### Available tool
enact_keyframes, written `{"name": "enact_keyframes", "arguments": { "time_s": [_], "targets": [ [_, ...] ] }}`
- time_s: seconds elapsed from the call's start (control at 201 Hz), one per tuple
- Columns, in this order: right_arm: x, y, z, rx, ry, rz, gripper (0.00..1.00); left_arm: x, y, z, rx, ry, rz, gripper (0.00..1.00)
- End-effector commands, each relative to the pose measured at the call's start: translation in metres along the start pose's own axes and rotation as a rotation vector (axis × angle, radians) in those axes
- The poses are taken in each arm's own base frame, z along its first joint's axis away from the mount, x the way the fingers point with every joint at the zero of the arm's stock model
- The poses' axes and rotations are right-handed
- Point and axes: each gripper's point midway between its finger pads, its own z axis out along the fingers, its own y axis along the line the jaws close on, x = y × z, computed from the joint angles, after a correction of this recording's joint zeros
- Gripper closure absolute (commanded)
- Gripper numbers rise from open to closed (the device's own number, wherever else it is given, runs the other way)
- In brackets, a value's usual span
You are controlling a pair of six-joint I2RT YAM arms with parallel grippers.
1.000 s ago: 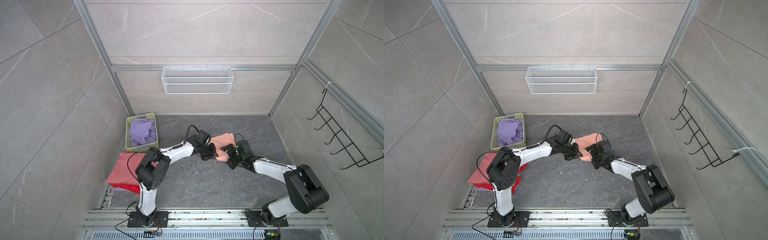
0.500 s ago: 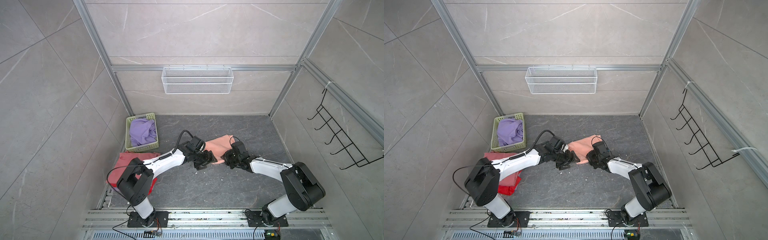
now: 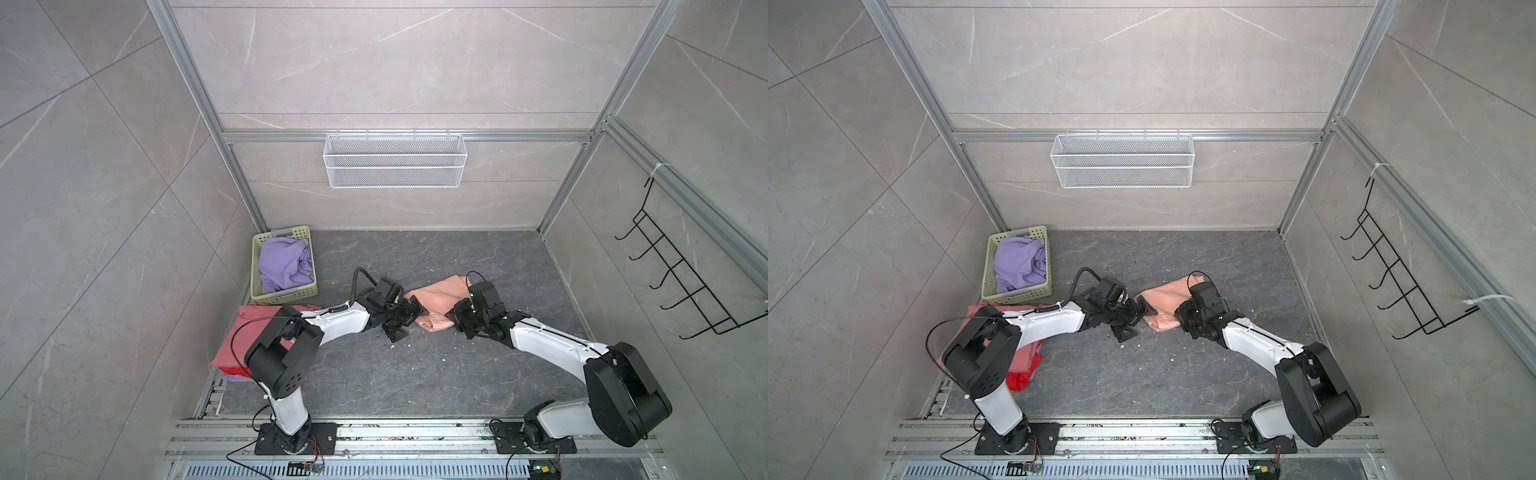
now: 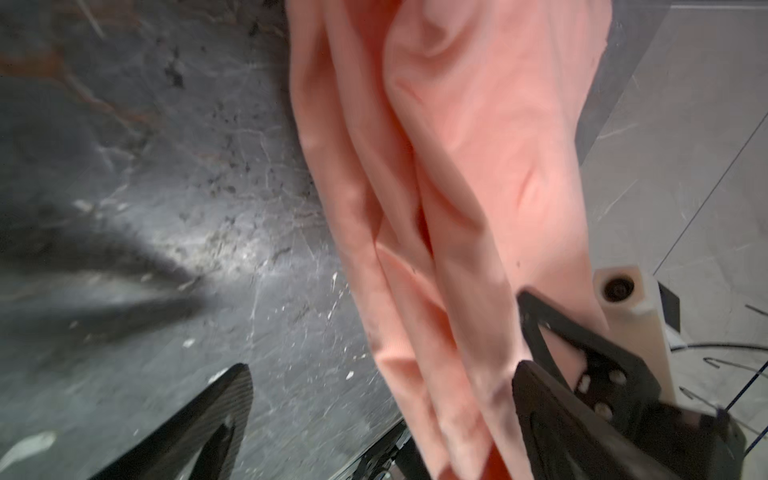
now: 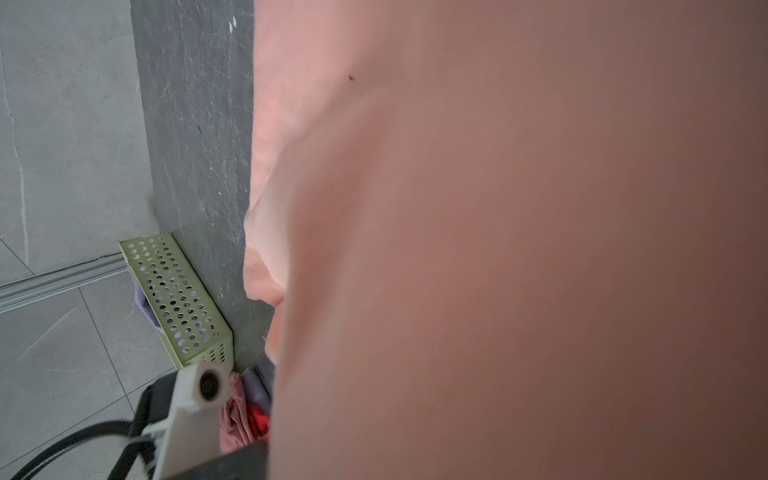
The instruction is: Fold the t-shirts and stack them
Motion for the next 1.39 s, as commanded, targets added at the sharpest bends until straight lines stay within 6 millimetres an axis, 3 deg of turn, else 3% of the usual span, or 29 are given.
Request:
{"name": "enact_keyframes", "arguments": {
  "time_s": [0.0, 0.179, 0.299, 0.622, 0.722, 0.961, 1.001, 1.055, 1.105, 1.13, 1.319, 1.389],
  "targets": [
    [0.003, 0.014, -0.008, -0.033, 0.014, -0.03, 0.87, -0.009, -0.046, 0.005, 0.174, 0.006, -0.058, 0.0],
    [0.004, 0.018, -0.007, -0.047, 0.021, -0.025, 0.87, -0.014, -0.056, 0.018, 0.25, 0.027, -0.123, 0.01],
    [0.004, 0.024, -0.008, -0.068, 0.023, -0.024, 0.87, -0.013, -0.053, 0.028, 0.261, 0.051, -0.169, 0.01],
    [0.007, 0.029, -0.007, -0.09, 0.043, -0.019, 0.89, -0.014, -0.072, 0.041, 0.412, 0.095, -0.247, 0.13],
    [0.007, 0.031, -0.007, -0.101, 0.043, -0.016, 0.89, -0.013, -0.075, 0.043, 0.414, 0.102, -0.244, 0.25],
    [0.012, 0.031, -0.006, -0.095, 0.074, -0.051, 0.87, -0.013, -0.074, 0.034, 0.34, 0.066, -0.157, 0.85],
    [0.014, 0.029, -0.006, -0.089, 0.086, -0.057, 0.82, -0.013, -0.074, 0.032, 0.314, 0.062, -0.12, 1.0],
    [0.017, 0.028, -0.007, -0.085, 0.102, -0.075, 0.69, -0.011, -0.074, 0.029, 0.268, 0.077, -0.057, 1.0],
    [0.02, 0.028, -0.008, -0.075, 0.12, -0.104, 0.46, -0.007, -0.073, 0.024, 0.211, 0.097, 0.005, 1.0],
    [0.022, 0.027, -0.009, -0.069, 0.132, -0.12, 0.39, -0.006, -0.072, 0.02, 0.181, 0.1, 0.041, 1.0],
    [0.036, 0.03, -0.034, -0.047, 0.199, -0.251, 0.26, -0.009, -0.042, -0.019, -0.079, 0.111, 0.268, 1.0],
    [0.037, 0.031, -0.049, -0.038, 0.196, -0.281, 0.15, -0.007, -0.019, -0.041, -0.257, 0.119, 0.373, 1.0]
  ]
}}
